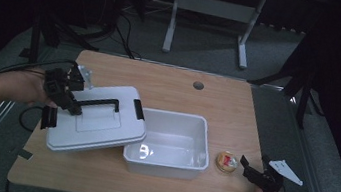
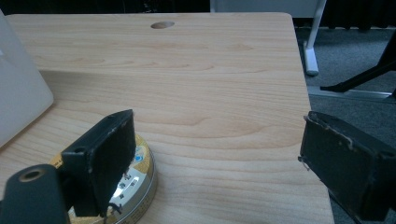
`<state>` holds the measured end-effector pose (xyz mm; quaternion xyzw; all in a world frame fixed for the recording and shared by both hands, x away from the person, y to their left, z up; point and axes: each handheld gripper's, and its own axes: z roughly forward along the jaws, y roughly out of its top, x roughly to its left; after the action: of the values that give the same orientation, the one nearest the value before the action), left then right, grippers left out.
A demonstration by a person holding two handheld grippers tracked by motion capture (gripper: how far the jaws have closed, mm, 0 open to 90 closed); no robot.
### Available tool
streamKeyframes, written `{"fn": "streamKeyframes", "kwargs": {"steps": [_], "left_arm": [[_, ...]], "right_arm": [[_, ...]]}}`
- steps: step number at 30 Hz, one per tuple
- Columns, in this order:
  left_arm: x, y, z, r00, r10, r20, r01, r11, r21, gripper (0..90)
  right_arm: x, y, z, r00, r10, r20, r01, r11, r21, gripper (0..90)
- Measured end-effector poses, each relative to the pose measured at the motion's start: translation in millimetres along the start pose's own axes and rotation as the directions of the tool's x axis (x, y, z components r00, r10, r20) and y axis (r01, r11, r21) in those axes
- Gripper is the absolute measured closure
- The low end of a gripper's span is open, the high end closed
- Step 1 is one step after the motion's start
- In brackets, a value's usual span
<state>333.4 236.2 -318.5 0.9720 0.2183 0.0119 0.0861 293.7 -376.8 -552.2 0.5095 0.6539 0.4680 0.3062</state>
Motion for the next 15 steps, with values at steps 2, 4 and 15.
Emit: {"fn": "streamKeyframes", "kwargs": {"steps": [2,4,15], "left_arm": [[2.3,-10.5,-0.4,0.9997,-0.023,0.005,0.023,0.9997,-0.001,83.3],[3.1,-15.5,-0.4,0.9995,-0.031,0.001,0.031,0.9995,0.0,83.3],[18.9,-68.3,16.2,0.989,-0.147,0.013,0.147,0.9891,0.009,83.3]], "right_arm": [[0.0,0.0,0.0,1.0,0.0,0.0,0.0,1.0,0.0,10.0],[0.0,0.0,0.1,1.0,-0.001,0.0,0.001,1.0,0.001,10.1],[0.5,0.3,0.8,1.0,-0.004,0.004,0.004,1.0,0.007,10.1]]}}
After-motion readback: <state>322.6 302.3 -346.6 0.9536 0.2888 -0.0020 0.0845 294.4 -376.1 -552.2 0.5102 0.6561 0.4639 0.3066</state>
